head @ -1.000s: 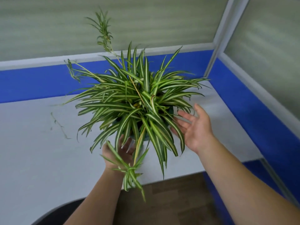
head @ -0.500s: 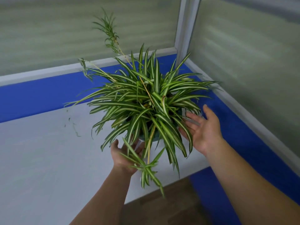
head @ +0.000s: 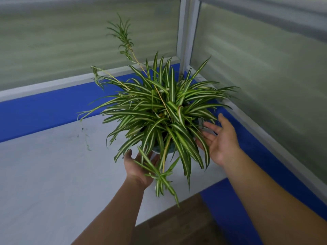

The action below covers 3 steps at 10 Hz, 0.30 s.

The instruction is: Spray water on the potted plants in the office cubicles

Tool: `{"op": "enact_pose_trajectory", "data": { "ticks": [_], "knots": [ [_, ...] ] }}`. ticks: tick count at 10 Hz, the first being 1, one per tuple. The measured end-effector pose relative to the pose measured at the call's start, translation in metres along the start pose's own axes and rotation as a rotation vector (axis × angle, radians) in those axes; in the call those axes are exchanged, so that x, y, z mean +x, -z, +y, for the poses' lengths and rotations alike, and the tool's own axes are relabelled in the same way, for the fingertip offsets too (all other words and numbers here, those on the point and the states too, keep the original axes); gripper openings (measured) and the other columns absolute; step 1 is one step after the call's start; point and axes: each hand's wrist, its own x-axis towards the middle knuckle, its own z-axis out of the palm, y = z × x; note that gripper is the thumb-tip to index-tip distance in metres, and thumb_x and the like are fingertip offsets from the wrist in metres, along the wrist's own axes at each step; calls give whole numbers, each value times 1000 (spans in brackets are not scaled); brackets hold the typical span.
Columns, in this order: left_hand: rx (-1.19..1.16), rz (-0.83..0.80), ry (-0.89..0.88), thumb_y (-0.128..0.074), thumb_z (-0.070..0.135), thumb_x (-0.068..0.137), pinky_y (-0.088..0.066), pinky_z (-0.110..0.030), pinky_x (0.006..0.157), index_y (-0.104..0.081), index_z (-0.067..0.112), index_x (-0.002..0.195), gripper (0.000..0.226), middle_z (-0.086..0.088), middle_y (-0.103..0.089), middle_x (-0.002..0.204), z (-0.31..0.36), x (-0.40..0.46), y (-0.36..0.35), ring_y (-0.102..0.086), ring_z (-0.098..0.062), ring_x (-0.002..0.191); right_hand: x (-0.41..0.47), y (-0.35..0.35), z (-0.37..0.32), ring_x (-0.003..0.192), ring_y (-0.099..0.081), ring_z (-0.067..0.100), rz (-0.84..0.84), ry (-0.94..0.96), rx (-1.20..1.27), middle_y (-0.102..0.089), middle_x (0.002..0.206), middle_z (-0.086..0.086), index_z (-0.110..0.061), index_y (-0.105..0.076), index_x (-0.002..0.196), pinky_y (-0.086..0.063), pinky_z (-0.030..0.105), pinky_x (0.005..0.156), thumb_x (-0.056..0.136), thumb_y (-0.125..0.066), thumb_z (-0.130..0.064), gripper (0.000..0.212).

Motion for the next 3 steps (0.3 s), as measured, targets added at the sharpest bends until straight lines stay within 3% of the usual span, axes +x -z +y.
{"op": "enact_pose_trajectory", "data": {
  "ticks": [1,2,3],
  "knots": [
    [-48,-32,-13,-40,56,102,-38,-54,122,-64,9,121,56,-17,-67,118,3,-1,5,-64,-36,109,-16,-10,-1,120,-66,33,29,38,-70,-67,135,19,-13,-64,127,-54,43,85,101,-51,-56,51],
    [-94,-56,-14,-37,59,101,-39,-56,120,-66,9,130,65,-17,-62,142,11,-5,14,-55,-42,136,-35,-18,-3,122,-64,30,48,94,-81,-63,142,20,-10,-64,127,-51,44,104,102,-54,-50,48],
    [-18,-70,-71,-36,60,100,-49,-52,103,-67,13,128,63,-13,-59,142,19,-25,23,-61,-41,119,-64,-25,0,134,-56,30,58,157,-108,-57,151,18,-7,-58,141,-47,36,103,103,-53,-47,55]
  ]
}}
